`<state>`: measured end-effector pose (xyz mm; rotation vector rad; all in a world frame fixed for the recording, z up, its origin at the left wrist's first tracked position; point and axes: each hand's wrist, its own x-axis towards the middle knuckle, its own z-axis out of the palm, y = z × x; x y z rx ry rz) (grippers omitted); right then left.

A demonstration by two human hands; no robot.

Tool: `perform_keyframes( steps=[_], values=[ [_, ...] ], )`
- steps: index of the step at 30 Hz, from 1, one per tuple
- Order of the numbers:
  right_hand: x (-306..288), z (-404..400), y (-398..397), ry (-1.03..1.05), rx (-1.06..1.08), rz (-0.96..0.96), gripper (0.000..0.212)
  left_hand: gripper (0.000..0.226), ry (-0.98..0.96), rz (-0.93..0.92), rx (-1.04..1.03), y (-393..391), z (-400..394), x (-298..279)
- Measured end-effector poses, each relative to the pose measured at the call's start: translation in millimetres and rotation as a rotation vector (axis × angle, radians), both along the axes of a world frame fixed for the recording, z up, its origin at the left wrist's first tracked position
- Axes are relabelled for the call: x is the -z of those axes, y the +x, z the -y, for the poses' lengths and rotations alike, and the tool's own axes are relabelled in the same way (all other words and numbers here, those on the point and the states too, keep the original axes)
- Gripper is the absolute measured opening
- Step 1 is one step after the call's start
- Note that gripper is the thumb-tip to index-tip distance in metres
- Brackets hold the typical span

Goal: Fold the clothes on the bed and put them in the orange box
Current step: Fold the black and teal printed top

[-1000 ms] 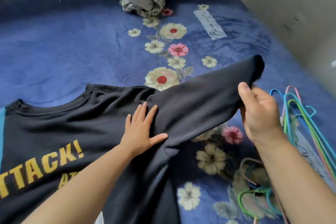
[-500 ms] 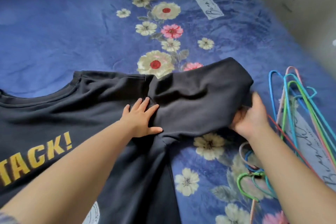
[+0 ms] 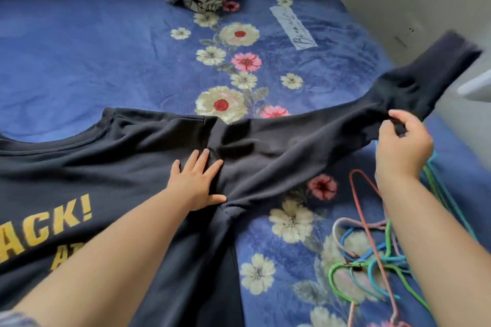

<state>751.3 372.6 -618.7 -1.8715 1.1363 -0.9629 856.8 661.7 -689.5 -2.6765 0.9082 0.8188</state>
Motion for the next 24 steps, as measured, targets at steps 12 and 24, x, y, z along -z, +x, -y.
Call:
perform_keyframes(
  steps=[12, 24],
  values=[
    [-35, -48, -9, 0.037, -0.172, -0.429, 0.045, 0.054, -0.402, 0.282, -0.304, -41, -72, -36],
    [-118, -339, 53, -0.225, -0.936, -0.219, 0.063, 0.038, -0.552, 0.202, -0.859, -91, -283, -79]
  ],
)
